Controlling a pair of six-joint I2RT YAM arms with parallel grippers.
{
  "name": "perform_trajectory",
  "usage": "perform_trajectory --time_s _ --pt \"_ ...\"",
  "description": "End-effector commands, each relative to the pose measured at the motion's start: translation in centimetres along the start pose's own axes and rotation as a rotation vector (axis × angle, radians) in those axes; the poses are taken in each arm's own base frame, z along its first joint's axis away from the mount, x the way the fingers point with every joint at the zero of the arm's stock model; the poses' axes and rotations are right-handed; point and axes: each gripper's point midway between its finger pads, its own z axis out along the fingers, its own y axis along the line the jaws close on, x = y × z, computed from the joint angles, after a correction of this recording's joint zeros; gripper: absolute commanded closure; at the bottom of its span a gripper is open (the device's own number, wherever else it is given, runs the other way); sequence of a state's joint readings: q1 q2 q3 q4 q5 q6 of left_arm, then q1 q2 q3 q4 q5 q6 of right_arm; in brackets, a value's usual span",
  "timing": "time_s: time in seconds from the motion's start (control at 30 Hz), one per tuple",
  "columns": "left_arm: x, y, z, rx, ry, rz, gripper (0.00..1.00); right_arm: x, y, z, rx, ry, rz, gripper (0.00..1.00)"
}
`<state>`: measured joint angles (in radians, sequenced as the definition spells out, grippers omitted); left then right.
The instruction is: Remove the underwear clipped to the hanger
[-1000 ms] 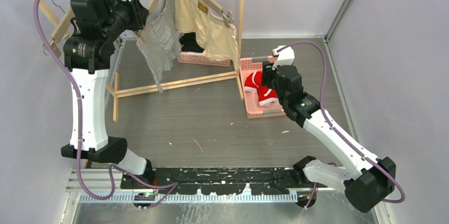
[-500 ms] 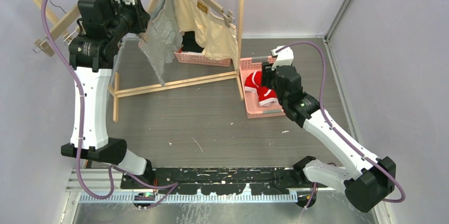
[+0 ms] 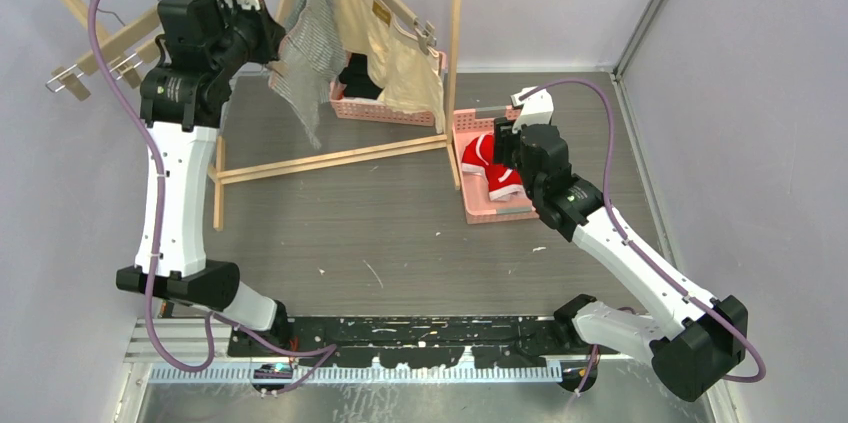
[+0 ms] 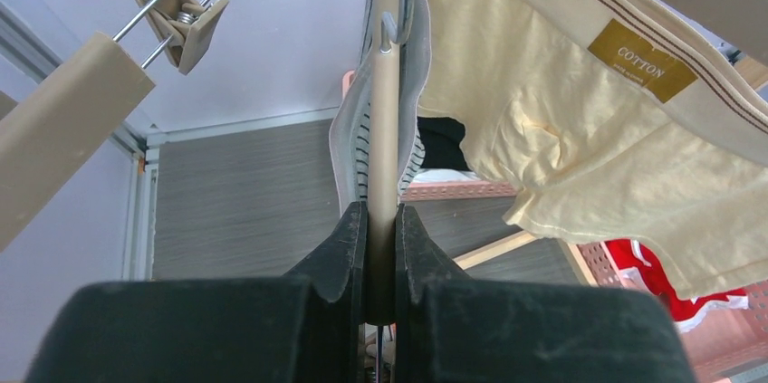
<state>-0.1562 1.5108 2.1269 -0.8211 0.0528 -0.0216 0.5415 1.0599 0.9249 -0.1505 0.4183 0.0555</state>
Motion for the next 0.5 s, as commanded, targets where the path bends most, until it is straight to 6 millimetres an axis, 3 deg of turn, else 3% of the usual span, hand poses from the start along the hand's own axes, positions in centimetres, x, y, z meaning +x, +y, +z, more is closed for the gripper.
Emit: perform_trajectory --time_s 0.0,0.27,0.47 --pt "-2.6 0.1 -0.1 -0.015 -0.118 -0.02 1.0 -2.0 -0.2 -0.5 0.005 -0.071 0.021 0.42" --pt "-5.6 0.8 -2.7 -0.061 -0.292 -0.01 1.0 -1.5 0.0 -0.3 0.0 -0.061 0.013 0.42" --pt "-6.4 1.9 -3.4 -0.118 -0.362 0.001 1.0 -1.0 0.3 0.1 -0.007 -0.048 0.005 0.42"
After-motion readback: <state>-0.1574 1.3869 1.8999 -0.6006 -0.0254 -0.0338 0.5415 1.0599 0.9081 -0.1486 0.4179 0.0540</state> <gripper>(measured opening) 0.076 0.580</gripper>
